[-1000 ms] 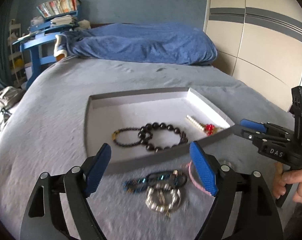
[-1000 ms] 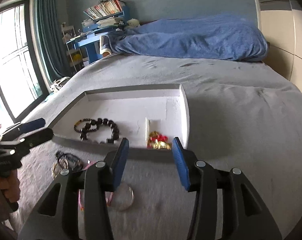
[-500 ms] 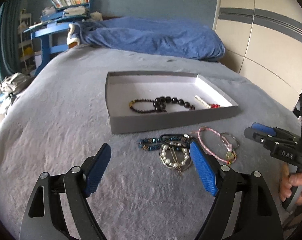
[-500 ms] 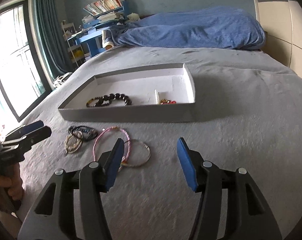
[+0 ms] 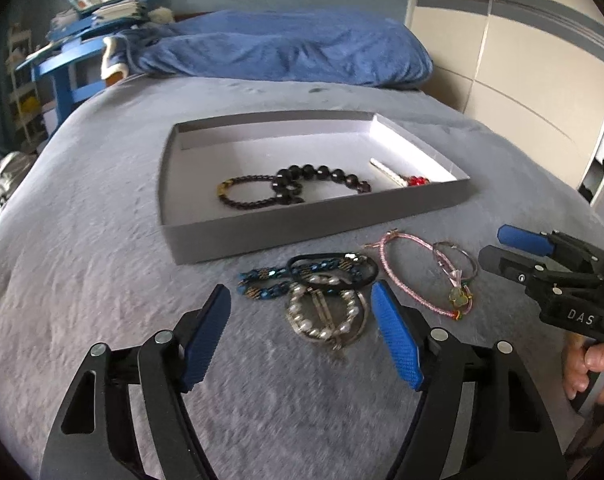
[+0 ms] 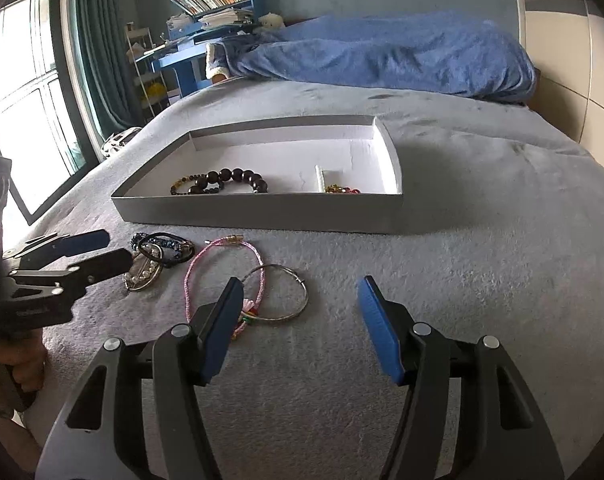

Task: Organize jewelry
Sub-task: 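Move the left tool to the pearl ring brooch and close on it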

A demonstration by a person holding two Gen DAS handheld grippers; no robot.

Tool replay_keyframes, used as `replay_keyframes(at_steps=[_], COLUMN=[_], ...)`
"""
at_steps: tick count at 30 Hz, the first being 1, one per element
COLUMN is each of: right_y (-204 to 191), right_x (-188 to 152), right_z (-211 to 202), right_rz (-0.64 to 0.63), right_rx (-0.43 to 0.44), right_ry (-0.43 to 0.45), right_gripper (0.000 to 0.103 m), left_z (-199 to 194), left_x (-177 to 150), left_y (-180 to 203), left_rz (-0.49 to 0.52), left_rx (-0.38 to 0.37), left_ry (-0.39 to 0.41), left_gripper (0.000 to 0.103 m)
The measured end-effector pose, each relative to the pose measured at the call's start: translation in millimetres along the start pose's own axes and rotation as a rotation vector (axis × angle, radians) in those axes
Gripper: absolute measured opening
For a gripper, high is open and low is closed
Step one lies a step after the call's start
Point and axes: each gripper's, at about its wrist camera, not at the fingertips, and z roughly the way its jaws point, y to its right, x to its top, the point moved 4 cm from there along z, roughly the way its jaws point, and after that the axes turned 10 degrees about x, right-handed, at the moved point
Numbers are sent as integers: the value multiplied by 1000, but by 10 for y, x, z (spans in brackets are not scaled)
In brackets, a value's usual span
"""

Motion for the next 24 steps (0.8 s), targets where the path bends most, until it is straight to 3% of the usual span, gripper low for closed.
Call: replay_keyframes(at_steps=[4,11,16,17,18,24], right_y=[24,30,34,31,31,32], right_x=[-11,-7,-11,-11,-11,-8], right_z=[24,34,33,32,31,38], right_rz=[12,10,13,13,13,12], right_rx=[-1,-4,-3,-3,-4,0], right_ry=[-11,-14,-14,-14,-13,-15], right_gripper=[60,60,60,60,60,60], left_z=[16,157,191,199,200,87], left_x=[8,16,42,49,47,48], left_y=[116,117,193,198,201,160], left_rz=[52,57,94,94,92,68], left_rx=[-1,22,14,15,12,9], left_ry=[3,-53,-51,-50,-51,5], left_gripper=[64,62,60,57,48,45])
